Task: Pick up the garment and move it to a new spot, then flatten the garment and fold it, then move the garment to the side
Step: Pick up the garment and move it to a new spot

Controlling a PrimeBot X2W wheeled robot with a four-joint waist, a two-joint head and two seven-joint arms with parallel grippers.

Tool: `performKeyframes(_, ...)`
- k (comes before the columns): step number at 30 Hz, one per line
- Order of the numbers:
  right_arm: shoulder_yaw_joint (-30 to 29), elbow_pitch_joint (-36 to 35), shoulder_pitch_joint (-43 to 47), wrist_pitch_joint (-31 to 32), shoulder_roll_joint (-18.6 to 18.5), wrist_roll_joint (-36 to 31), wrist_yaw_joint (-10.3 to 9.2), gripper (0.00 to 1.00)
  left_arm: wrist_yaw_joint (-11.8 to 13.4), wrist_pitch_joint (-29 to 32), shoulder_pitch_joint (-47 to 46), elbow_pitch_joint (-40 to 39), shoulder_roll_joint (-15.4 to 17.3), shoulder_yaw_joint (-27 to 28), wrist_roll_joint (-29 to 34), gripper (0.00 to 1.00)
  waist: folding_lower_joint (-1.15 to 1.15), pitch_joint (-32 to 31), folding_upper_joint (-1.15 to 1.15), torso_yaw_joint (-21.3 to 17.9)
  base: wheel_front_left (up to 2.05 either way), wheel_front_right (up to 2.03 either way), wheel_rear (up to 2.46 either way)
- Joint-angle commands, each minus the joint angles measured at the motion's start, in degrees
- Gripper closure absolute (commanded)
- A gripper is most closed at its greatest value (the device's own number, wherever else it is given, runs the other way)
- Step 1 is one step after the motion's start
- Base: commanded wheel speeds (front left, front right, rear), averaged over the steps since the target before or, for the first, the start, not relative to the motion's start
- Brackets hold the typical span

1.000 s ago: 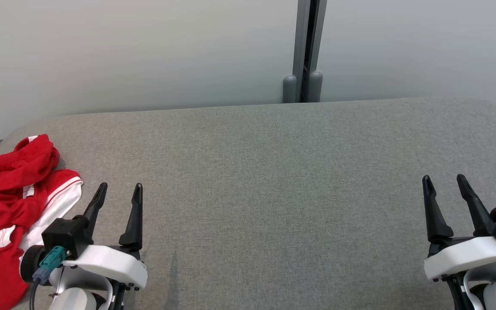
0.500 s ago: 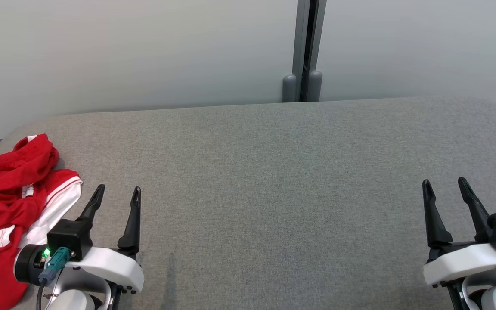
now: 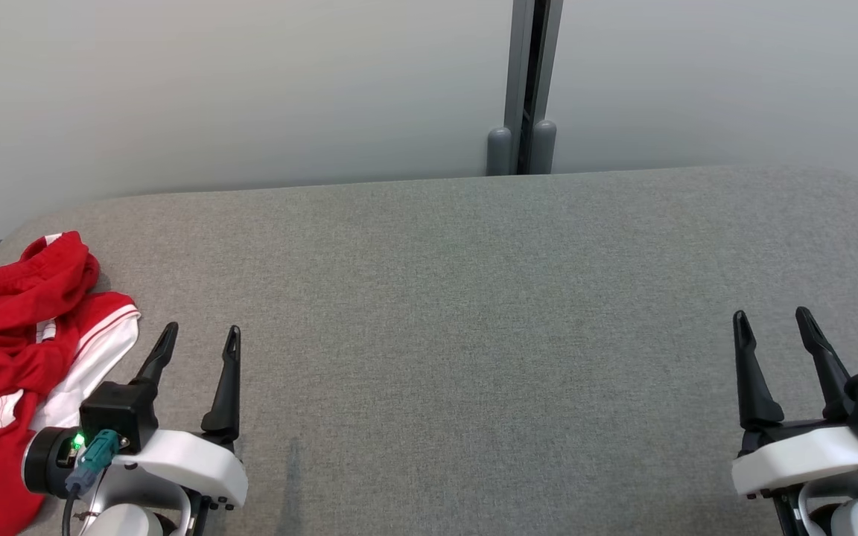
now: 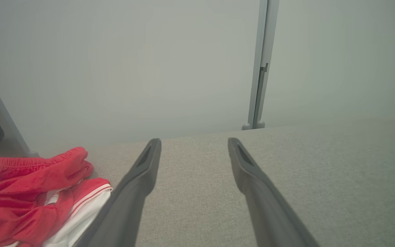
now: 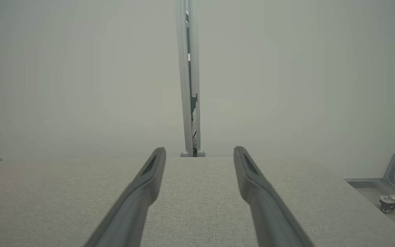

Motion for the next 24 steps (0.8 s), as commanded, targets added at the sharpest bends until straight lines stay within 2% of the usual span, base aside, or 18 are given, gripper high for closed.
performKeyframes(1, -0.24, 0.01, 0.57, -0.18, -0.06, 0.39, 0.1, 0.0, -0.03, 0.14, 0.2, -0.02, 0.14, 0.27, -0.31, 0.0, 0.0, 0.01, 0.0, -0.01, 0.0, 0.0, 0.0)
performKeyframes(16, -0.25, 0.33, 0.25, 0.1, -0.01, 0.73, 0.1, 0.0, 0.36, 0.68, -0.17, -0.19, 0.46, -0.18, -1.22, 0.0, 0.0, 0.28, 0.0, 0.54, 0.0, 0.0, 0.0)
performKeyframes(24, 0.6, -0.45, -0.06, 0.37, -0.27, 0.09, 0.1, 0.0, 0.83, 0.0, -1.2, 0.1, 0.52, 0.4, -1.8, 0.0, 0.0, 0.93, 0.0, 4.21, 0.0, 0.0, 0.0)
